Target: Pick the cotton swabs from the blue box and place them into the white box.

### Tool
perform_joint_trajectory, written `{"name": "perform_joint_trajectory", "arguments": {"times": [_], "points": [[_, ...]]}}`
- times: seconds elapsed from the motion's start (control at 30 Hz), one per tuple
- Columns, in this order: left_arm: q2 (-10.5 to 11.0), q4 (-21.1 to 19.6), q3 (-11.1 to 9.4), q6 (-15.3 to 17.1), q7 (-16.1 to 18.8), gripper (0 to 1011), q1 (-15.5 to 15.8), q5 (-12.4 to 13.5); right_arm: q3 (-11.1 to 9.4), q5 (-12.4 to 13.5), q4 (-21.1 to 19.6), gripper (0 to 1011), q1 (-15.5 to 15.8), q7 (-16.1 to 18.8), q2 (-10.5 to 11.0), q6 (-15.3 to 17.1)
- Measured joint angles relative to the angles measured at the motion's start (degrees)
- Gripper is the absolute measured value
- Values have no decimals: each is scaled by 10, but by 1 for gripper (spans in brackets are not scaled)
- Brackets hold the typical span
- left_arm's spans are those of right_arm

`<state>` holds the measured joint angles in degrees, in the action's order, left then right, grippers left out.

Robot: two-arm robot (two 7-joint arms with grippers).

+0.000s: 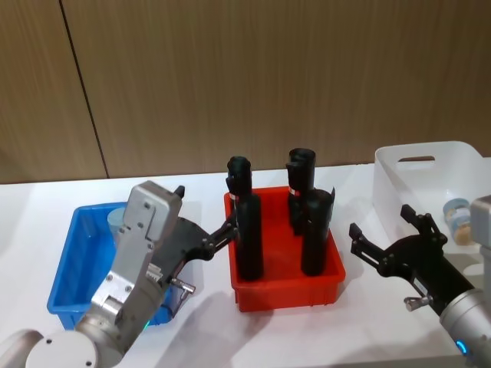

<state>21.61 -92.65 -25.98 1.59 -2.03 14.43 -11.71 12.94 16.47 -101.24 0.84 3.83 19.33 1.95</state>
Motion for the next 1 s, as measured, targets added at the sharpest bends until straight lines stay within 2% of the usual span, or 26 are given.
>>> {"name": "perform_joint_trajectory", "arguments": {"times": [0.23, 0.77, 1.0], "points": [[3, -6, -1, -8, 14, 1004, -8, 3, 0, 0, 0, 1002, 0, 0, 0, 0], [3, -5, 0, -8, 14, 1004, -8, 2, 0, 0, 1, 1002, 0, 0, 0, 0], [3, -5, 0, -8, 14, 1004, -8, 2, -2, 2, 9, 1002, -6, 11, 0, 3]]}}
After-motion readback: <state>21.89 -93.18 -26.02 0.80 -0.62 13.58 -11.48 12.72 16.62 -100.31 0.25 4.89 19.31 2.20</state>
